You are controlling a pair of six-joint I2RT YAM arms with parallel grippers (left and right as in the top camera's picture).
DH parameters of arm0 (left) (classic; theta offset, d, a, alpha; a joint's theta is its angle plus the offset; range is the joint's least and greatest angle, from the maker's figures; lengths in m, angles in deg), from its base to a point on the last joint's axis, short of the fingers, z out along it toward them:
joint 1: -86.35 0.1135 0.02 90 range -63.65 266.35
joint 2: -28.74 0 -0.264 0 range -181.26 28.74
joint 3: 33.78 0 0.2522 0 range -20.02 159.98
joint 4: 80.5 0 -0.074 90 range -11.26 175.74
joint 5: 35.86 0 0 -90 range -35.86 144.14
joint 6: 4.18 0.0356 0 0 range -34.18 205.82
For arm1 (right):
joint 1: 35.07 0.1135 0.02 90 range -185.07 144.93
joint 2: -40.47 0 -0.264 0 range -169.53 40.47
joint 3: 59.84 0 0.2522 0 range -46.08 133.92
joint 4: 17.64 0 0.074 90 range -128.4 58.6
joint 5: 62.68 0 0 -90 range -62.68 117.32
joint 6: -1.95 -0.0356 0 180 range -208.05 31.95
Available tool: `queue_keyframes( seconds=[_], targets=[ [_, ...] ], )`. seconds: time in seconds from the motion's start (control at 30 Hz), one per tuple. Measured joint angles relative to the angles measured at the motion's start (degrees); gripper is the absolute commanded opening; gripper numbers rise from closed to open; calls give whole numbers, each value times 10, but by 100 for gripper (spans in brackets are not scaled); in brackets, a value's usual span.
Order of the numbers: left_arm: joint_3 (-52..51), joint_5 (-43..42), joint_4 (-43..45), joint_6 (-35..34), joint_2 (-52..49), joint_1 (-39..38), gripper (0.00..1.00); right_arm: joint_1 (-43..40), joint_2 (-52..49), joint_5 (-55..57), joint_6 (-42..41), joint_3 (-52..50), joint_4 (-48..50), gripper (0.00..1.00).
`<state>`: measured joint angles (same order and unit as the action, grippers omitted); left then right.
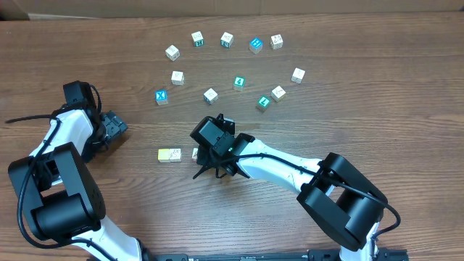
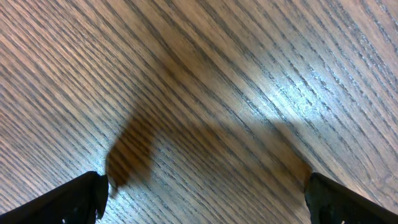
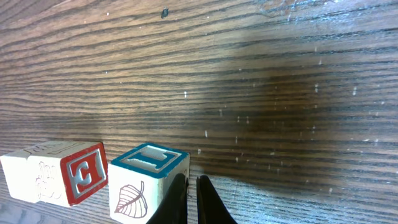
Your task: Form a horizontal line
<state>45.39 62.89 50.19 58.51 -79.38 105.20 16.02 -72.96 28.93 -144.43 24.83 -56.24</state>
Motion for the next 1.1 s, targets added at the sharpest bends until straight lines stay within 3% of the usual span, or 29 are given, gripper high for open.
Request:
queue_keyframes(
  seconds=[1.1],
  targets=[
    [0, 0, 0, 0, 0, 0, 100, 0, -23, 18, 24, 0, 38, 4]
  ],
)
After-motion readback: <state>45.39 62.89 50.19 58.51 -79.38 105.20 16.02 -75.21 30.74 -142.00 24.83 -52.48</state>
